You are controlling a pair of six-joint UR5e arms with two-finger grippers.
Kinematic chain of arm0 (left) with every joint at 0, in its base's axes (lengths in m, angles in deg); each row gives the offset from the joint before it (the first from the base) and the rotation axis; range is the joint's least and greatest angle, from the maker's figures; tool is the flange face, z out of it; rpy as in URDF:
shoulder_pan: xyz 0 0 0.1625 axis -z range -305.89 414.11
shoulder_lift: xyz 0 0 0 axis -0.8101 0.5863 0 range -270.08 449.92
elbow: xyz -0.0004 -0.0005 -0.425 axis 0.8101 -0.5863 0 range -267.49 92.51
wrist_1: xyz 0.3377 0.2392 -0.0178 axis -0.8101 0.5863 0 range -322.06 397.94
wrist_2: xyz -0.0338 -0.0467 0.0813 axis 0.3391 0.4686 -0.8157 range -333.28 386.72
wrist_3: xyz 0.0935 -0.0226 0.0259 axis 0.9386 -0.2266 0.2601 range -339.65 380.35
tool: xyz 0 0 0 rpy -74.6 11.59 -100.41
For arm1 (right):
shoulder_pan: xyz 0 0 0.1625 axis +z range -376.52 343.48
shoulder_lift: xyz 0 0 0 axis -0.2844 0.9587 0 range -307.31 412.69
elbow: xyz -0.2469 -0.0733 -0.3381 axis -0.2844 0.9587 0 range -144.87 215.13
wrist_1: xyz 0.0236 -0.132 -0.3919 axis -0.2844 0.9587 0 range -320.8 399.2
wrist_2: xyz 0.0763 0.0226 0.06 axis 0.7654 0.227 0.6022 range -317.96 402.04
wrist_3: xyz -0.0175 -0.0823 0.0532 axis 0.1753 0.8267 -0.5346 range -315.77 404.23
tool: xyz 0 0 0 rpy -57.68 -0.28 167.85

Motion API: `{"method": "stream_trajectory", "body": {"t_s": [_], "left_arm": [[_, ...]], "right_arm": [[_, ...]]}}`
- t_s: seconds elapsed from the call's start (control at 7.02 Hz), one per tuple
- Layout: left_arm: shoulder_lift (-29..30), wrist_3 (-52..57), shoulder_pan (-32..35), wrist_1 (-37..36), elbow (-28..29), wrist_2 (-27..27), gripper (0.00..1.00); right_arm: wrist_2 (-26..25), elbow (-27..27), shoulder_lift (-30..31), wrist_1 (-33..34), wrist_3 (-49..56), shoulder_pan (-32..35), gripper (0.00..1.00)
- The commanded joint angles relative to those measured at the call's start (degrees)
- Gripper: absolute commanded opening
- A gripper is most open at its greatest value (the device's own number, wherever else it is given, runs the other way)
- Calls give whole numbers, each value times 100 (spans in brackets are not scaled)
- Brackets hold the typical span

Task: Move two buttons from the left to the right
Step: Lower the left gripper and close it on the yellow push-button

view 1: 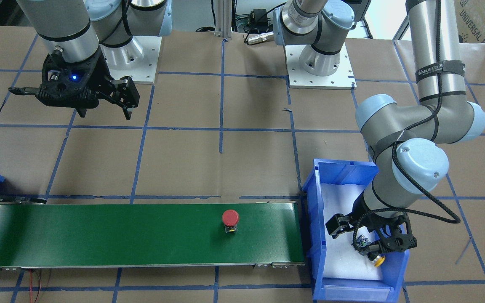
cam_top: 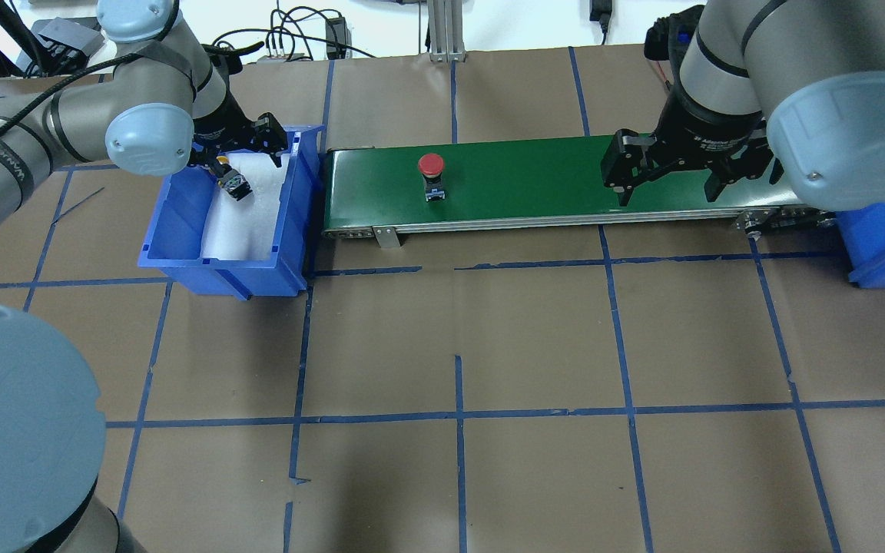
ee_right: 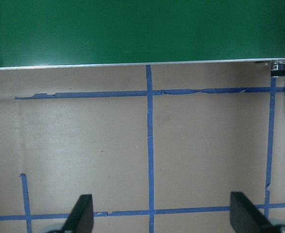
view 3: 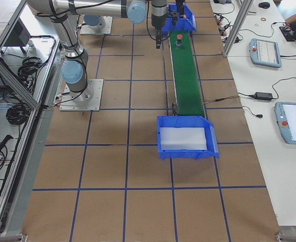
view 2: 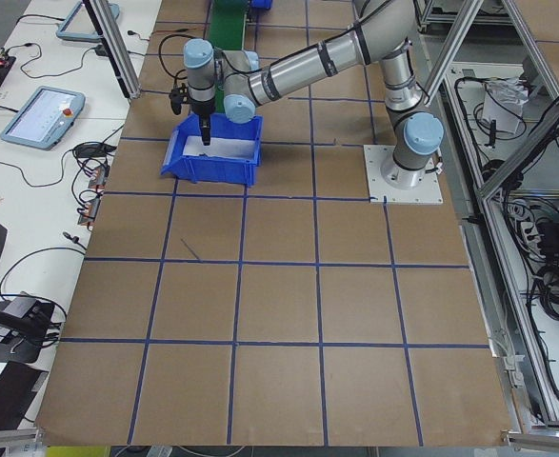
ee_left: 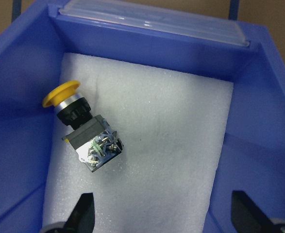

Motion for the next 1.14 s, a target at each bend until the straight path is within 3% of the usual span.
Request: {"method": "stream_trajectory", "body": {"t_s": [0.0, 0.57, 1.0], "left_arm": [[196, -433, -5, -208, 60, -78, 99], [292, -664, -48, -226, -81, -87, 90], [302, -664, -136, -217, -133, -465, 91]], "right_arm": [[0, 0, 0, 2, -4, 0, 100], [0, 0, 0, 2, -4, 0, 100], [0, 0, 0, -6, -4, 0, 100]]}}
